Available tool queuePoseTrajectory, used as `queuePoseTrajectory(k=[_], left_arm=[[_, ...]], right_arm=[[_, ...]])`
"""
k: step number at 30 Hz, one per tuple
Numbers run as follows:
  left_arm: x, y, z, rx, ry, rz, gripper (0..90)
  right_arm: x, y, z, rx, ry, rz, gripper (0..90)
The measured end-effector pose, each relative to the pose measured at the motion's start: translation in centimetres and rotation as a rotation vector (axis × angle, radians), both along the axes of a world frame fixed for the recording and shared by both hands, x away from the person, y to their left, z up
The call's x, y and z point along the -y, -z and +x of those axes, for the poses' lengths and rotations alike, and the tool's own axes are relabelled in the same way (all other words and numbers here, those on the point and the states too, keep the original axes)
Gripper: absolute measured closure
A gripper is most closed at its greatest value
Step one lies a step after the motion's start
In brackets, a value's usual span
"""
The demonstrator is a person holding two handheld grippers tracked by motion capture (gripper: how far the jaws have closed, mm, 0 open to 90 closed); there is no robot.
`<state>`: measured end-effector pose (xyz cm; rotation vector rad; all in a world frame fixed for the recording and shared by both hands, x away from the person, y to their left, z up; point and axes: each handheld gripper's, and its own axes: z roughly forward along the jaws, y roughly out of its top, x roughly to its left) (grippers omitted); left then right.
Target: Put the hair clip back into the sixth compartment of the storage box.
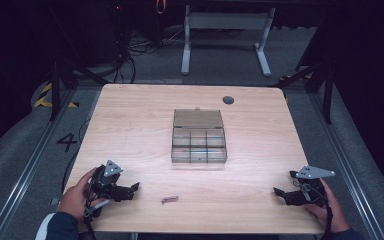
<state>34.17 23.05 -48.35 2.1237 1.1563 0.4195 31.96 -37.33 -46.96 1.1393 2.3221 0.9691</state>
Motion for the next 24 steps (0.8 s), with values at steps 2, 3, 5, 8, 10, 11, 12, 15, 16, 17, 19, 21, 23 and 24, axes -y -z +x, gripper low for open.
queuePoseTrajectory(k=[2,3,5,8,10,11,12,15,16,17,19,21,23,24], left_arm=[[0.22,-0.04,0.22,0.002,0.046,0.006,0.4],[0.40,-0.04,0.31,0.001,0.059,0.007,0.4],[0.48,-0.03,0.37,0.000,0.060,0.003,0.1],[0.26,-0.07,0.36,-0.001,0.072,0.011,0.2],[0.23,-0.06,0.32,0.000,0.070,0.011,0.2],[0.23,-0.06,0.32,0.000,0.070,0.011,0.2],[0.23,-0.05,0.33,0.000,0.069,0.008,0.2],[0.18,-0.06,0.37,0.002,0.069,0.010,0.2],[0.18,-0.06,0.37,0.002,0.069,0.010,0.2],[0.16,-0.06,0.40,-0.002,0.068,0.007,0.2],[0.16,-0.06,0.39,-0.001,0.068,0.007,0.2],[0.16,-0.06,0.40,-0.001,0.069,0.008,0.2],[0.09,-0.06,0.41,0.003,0.075,0.011,0.2],[-0.01,-0.07,0.42,0.002,0.083,0.013,0.4]], right_arm=[[0.00,0.00,0.00,0.000,-0.001,0.000,6.6],[0.01,0.01,0.01,0.000,-0.002,0.001,6.6],[0.01,0.00,0.03,-0.001,-0.003,0.001,6.4],[0.01,0.01,0.05,-0.001,-0.005,0.001,6.3],[0.01,0.01,0.05,-0.001,-0.005,0.001,6.3],[0.01,0.01,0.05,-0.001,-0.005,0.001,6.3],[0.00,0.01,0.05,-0.001,-0.004,0.001,6.3],[0.00,0.01,0.05,-0.001,-0.004,0.000,6.3],[0.00,0.01,0.05,-0.001,-0.004,0.000,6.3],[0.00,0.01,0.05,-0.001,-0.004,0.001,6.2],[-0.03,0.01,0.11,-0.002,-0.001,0.002,6.1],[-0.03,0.00,0.15,-0.003,-0.001,0.001,5.9],[-0.04,0.01,0.19,-0.002,0.000,0.002,5.9],[-0.04,0.01,0.21,-0.002,0.000,0.001,5.9]])
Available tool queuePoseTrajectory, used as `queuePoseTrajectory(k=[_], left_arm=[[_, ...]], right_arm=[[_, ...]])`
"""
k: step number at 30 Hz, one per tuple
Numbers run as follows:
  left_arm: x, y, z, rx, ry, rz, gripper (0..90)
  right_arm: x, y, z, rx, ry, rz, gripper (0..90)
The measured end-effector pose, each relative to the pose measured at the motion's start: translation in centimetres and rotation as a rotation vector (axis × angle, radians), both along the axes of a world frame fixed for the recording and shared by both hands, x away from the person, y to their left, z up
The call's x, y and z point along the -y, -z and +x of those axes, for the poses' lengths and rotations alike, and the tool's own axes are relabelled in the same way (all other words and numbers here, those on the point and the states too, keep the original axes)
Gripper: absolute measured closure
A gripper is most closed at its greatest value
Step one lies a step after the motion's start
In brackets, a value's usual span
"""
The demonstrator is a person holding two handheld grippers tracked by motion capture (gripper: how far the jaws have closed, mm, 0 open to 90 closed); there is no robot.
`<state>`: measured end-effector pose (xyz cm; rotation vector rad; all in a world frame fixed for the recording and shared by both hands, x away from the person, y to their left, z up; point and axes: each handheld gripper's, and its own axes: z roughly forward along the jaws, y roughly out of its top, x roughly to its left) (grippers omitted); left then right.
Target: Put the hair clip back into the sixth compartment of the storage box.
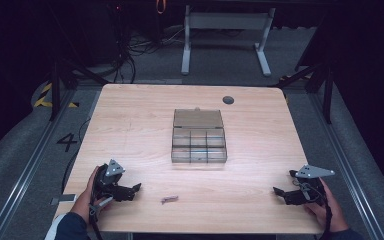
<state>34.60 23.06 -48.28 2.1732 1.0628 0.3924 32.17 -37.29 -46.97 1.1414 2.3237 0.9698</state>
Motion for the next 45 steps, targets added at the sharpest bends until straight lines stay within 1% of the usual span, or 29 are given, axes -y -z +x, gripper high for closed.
queuePoseTrajectory(k=[1,3,4,5,6,7,9,11,12,13,14,15,16,19,22,24,25,26,31,33,36,39,42,43,44,45], left_arm=[[0.0,0.0,0.0,0.002,0.002,0.000,0.5],[-0.3,-0.1,-0.1,0.002,0.037,0.003,1.2],[-0.3,-0.1,-0.1,0.002,0.037,0.003,2.5],[-0.4,-0.1,-0.1,0.001,0.071,-0.002,4.0],[-0.5,-0.2,-0.2,0.005,0.088,0.002,5.1],[-0.5,-0.2,-0.2,0.005,0.088,0.002,7.3],[-0.7,-0.3,-0.2,0.005,0.137,0.000,9.0],[-0.9,-0.4,-0.3,0.000,0.143,0.002,10.8],[-0.9,-0.4,-0.4,0.002,0.151,0.002,13.0],[-0.8,-0.6,-0.6,0.004,0.170,0.005,16.5],[-0.7,-0.7,-0.7,0.004,0.170,0.006,19.6],[-0.6,-0.9,-0.8,0.003,0.173,0.004,19.7],[-0.3,-1.1,-1.0,0.008,0.176,-0.001,19.7],[0.6,-1.7,-1.6,0.016,0.220,-0.006,23.7],[2.1,-1.9,-2.1,0.024,0.265,0.028,24.2],[2.9,-1.9,-2.4,0.024,0.291,0.033,24.2],[3.4,-2.0,-2.6,0.022,0.315,0.031,24.2],[3.4,-2.0,-2.6,0.022,0.315,0.031,24.3],[5.2,-1.9,-3.2,0.011,0.370,0.052,24.7],[5.8,-1.9,-3.3,0.011,0.387,0.049,24.9],[6.6,-1.8,-3.4,0.006,0.410,0.057,25.6],[7.0,-1.6,-3.4,0.000,0.421,0.047,27.7],[7.7,-1.4,-3.5,0.001,0.441,0.061,29.3],[7.7,-1.4,-3.5,0.001,0.441,0.061,31.7],[8.0,-1.3,-3.5,-0.007,0.447,0.041,31.7],[8.2,-1.3,-3.5,-0.005,0.453,0.034,33.4]], right_arm=[[0.0,0.0,0.0,0.000,0.000,0.000,5.9],[0.0,0.0,0.0,0.000,0.000,0.000,5.9],[0.0,0.0,0.0,0.000,0.000,0.000,5.9],[0.0,0.0,0.0,0.000,0.000,0.000,5.9],[0.0,0.0,0.0,0.000,0.000,0.000,5.9],[0.0,0.0,0.0,0.000,0.000,0.000,5.9],[0.0,0.0,0.0,0.000,0.001,0.000,5.9],[0.0,0.0,0.0,0.000,0.001,0.000,5.9],[0.0,0.0,0.0,0.000,0.002,0.000,5.9],[0.0,0.0,0.0,0.000,0.002,0.000,5.9],[0.0,0.0,0.0,0.000,0.003,0.000,5.9],[0.0,0.0,0.0,0.000,0.003,0.000,5.9],[0.0,0.0,0.0,0.001,0.003,0.000,5.9],[0.0,0.0,0.0,0.001,0.003,0.000,5.9],[0.0,0.0,0.0,0.001,0.003,0.000,5.9],[0.0,0.0,-0.1,-0.001,0.004,0.001,5.9],[0.0,0.0,-0.1,-0.001,0.005,0.001,5.9],[0.0,0.0,-0.1,-0.001,0.005,0.001,5.9],[0.0,0.0,-0.1,-0.001,0.005,0.001,5.9],[0.0,0.0,-0.1,-0.001,0.005,0.001,5.9],[0.0,0.0,-0.1,-0.001,0.005,0.001,5.9],[0.0,0.0,-0.1,-0.001,0.004,0.001,5.9],[0.0,0.0,-0.1,-0.001,0.005,0.001,5.9],[0.0,0.0,-0.1,-0.001,0.005,0.001,5.8],[0.0,0.0,-0.1,-0.001,0.005,0.001,5.8],[0.0,0.0,-0.1,-0.001,0.005,0.001,5.9]])
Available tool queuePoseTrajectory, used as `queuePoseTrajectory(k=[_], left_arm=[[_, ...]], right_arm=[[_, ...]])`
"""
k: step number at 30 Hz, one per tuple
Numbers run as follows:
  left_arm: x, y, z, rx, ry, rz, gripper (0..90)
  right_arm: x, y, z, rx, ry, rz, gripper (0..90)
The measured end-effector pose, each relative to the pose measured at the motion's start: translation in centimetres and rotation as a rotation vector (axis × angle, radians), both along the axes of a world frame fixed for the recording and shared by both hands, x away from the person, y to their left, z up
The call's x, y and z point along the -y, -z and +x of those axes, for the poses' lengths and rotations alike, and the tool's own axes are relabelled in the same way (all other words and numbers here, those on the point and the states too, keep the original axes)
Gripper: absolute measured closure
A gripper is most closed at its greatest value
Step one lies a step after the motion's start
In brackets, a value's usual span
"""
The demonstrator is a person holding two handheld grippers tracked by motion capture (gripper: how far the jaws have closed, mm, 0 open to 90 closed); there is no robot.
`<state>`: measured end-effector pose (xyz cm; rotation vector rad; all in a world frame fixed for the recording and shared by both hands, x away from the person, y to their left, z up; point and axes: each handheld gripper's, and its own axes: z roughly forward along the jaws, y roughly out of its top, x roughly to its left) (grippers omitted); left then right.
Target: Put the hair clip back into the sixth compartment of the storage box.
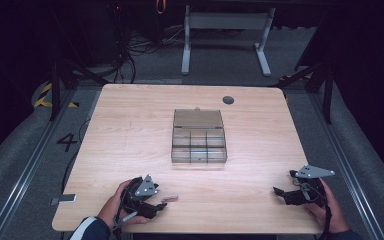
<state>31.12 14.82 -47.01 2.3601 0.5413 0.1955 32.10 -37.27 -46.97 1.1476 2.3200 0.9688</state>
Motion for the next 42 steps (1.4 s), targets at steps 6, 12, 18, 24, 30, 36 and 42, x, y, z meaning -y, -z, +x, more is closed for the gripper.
queuePoseTrajectory(k=[6,12,18,24,30,36,42], left_arm=[[1.5,0.1,0.0,0.011,0.022,-0.020,40.3],[2.0,0.0,0.1,0.008,0.047,-0.027,51.2],[1.9,-0.1,0.0,0.006,0.063,-0.022,64.2],[1.7,-0.2,0.1,0.013,0.081,-0.009,78.6],[1.7,-0.3,-0.1,0.033,0.088,0.007,82.7],[1.7,-0.3,-0.1,0.036,0.088,0.010,83.0],[1.3,-0.6,0.0,0.047,0.073,-0.006,83.1]], right_arm=[[0.0,0.0,0.0,0.001,-0.001,-0.001,5.9],[0.0,0.0,0.0,0.001,-0.002,-0.001,5.9],[0.0,0.0,0.0,0.001,-0.003,-0.001,5.8],[0.0,0.0,0.0,0.002,-0.001,-0.001,5.9],[0.0,0.0,0.0,0.002,-0.001,-0.001,5.9],[0.0,0.0,-0.1,0.003,0.000,-0.003,5.9],[0.0,0.0,-0.1,0.003,0.000,-0.004,5.8]])
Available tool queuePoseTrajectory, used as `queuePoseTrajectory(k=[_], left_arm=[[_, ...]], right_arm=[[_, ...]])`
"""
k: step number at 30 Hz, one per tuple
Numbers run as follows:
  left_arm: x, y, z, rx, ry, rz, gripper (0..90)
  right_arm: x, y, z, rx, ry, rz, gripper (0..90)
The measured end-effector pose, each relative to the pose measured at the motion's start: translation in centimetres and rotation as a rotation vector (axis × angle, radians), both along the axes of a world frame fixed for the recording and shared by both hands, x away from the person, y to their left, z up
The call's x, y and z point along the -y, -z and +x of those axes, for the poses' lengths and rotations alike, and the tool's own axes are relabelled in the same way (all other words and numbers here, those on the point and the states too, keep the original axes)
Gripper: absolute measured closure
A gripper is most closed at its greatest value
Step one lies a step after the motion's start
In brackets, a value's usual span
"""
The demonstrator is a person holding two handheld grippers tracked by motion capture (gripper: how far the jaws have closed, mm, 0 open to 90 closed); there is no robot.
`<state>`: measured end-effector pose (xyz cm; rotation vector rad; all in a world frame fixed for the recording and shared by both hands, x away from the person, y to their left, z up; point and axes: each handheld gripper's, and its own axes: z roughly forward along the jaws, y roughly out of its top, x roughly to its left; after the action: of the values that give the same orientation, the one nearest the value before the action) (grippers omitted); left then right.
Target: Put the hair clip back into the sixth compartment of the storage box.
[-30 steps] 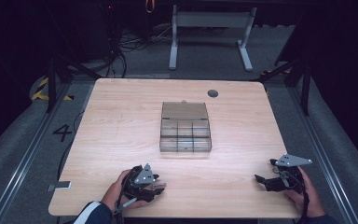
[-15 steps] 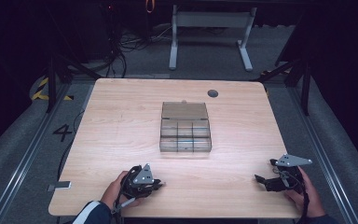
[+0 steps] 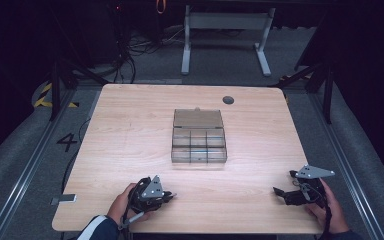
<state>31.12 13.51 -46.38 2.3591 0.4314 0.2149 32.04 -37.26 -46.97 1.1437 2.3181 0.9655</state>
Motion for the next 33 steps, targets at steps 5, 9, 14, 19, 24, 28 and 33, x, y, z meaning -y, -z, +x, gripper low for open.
queuePoseTrajectory(k=[5,9,14,19,24,28,33], left_arm=[[-0.3,-0.3,0.1,0.009,-0.018,-0.021,83.1],[-0.5,-0.6,0.2,0.025,-0.030,-0.034,83.1],[-1.1,-1.1,0.6,0.039,-0.054,-0.048,83.2],[-1.5,-1.7,1.1,0.058,-0.080,-0.066,83.2],[-1.8,-2.2,2.0,0.059,-0.109,-0.093,83.2],[-1.7,-2.9,2.7,0.073,-0.118,-0.111,83.2],[-1.2,-3.6,3.6,0.093,-0.121,-0.122,83.2]], right_arm=[[0.0,0.0,0.0,-0.001,0.000,0.001,5.8],[0.0,0.0,0.0,-0.001,0.000,0.001,5.8],[0.0,0.0,0.0,-0.001,0.000,0.001,5.8],[0.0,0.0,0.0,-0.002,-0.001,0.002,5.8],[0.0,0.0,0.0,-0.002,-0.001,0.002,5.8],[0.0,0.0,0.0,-0.002,-0.001,0.002,5.8],[0.0,0.0,0.0,-0.002,-0.001,0.002,5.8]])
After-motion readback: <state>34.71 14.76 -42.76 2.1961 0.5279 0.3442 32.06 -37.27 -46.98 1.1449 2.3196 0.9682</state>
